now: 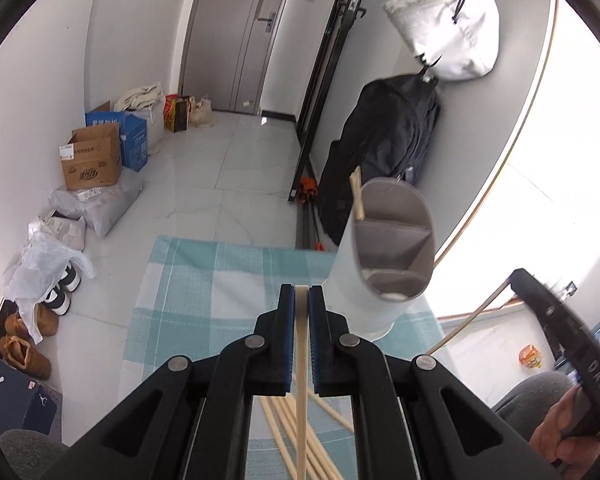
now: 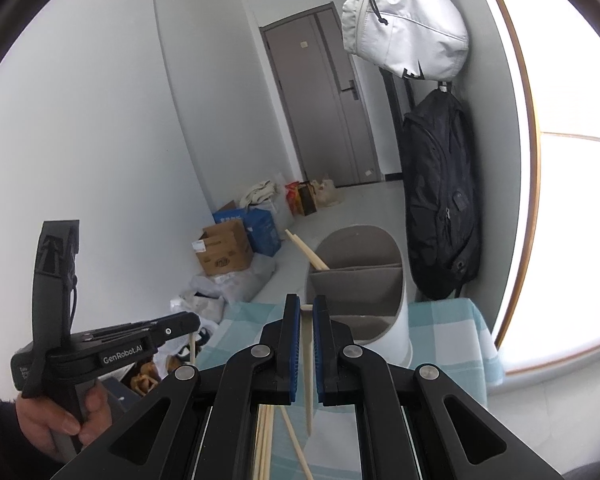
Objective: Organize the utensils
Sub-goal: 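Lift the chopstick toward the holder with the left gripper while the right gripper holds its chopstick above it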
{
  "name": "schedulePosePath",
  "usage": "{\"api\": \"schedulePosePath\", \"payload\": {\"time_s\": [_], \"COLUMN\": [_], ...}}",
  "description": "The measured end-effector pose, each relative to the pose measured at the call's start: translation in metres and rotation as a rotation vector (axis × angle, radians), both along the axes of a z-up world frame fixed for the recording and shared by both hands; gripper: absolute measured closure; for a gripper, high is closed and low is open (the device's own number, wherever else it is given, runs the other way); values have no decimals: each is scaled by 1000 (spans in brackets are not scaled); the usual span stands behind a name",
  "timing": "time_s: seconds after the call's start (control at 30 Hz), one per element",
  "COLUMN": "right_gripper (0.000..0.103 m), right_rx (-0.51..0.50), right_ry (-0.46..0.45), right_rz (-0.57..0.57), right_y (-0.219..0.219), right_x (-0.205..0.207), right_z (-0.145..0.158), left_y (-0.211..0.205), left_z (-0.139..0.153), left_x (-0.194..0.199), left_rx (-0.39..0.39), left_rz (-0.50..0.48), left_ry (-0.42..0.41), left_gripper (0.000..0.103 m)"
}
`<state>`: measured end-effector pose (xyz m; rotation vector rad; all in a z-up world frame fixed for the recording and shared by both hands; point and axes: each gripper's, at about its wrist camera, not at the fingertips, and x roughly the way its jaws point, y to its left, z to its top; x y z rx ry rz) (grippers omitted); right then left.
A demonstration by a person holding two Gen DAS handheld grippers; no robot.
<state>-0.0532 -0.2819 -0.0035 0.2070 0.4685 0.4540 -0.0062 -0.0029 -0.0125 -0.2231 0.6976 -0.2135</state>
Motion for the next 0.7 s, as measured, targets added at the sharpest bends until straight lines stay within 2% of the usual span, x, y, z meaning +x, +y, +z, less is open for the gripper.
{"api": "schedulePosePath", "payload": {"time_s": [0.23,0.47,0.7], "right_gripper": [98,98,98], "right_rx": [43,63,67], "right_ry": [23,24,25], "right_rz": [6,9,-3], "right_y": [-13,-29,-40], "right_x": [6,28,63], "right_z": [25,70,106], "left_y": [-10,-22,-32], "left_z": [47,91,120], "left_x": [2,28,57], "left_rx": [-65,-116,-145], "left_rz": [-3,11,22], "left_ry": [-134,-256,-320], "left_gripper": [100,100,100]}}
